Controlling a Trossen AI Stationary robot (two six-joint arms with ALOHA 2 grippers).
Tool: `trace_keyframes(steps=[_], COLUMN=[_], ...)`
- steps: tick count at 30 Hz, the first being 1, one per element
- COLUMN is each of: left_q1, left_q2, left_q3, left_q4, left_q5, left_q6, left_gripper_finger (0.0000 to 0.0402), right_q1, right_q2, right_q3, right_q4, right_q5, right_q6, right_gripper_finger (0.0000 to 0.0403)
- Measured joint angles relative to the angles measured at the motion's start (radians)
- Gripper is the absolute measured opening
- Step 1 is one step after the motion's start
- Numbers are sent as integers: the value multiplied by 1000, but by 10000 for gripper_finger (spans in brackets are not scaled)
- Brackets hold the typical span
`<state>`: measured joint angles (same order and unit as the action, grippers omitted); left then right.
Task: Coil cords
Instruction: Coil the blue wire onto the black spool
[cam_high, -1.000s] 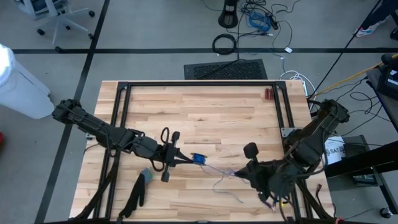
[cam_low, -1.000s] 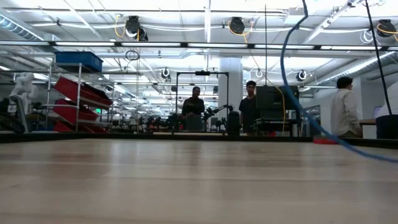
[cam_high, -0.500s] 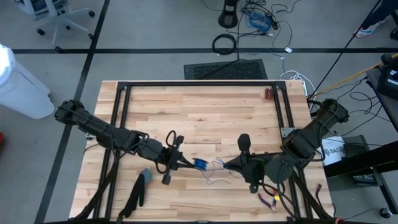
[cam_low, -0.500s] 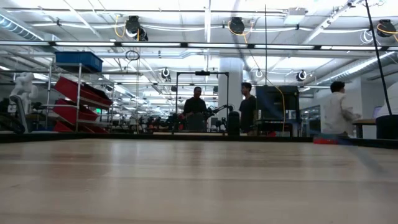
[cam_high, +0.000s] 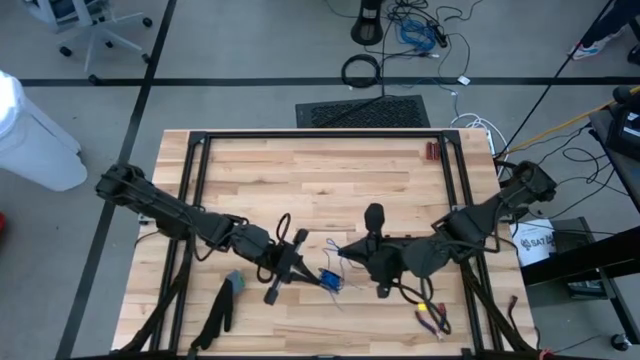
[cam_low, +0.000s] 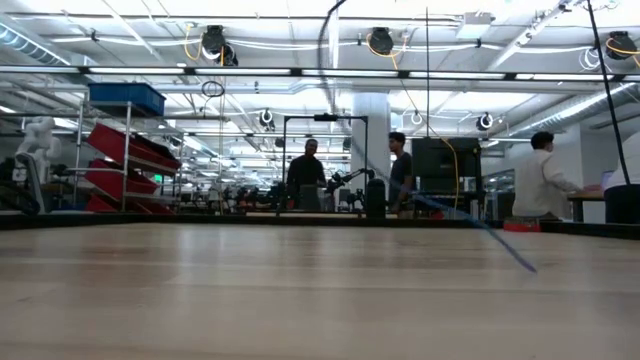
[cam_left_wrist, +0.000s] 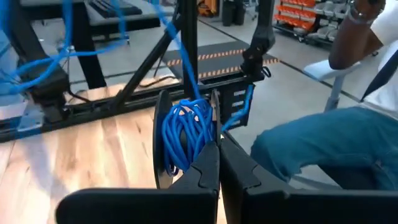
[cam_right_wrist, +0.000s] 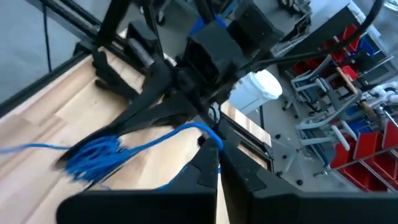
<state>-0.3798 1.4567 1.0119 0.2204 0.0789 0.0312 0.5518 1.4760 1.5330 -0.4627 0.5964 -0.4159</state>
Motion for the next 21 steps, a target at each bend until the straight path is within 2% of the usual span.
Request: trace_keyframes(steps=[6, 12, 16, 21], left_q1=[12, 21, 21, 19], left_q2=[50, 88, 87, 87], left_q3=[32, 42, 42, 42], left_q4=[8, 80, 112, 171], left_q5=[48, 109, 112, 112], left_q6=[2, 36, 38, 64], left_gripper_finger=[0, 0, 0, 0], right_q1=[-42, -74, -88, -101], right_q2=[30, 41, 42, 42], right_q3=[0, 0, 0, -1], right_q4=[23, 11, -3, -38], right_q5=[-39, -81, -84, -160], right_q6=[11, 92, 142, 209], right_gripper_finger=[0, 0, 0, 0])
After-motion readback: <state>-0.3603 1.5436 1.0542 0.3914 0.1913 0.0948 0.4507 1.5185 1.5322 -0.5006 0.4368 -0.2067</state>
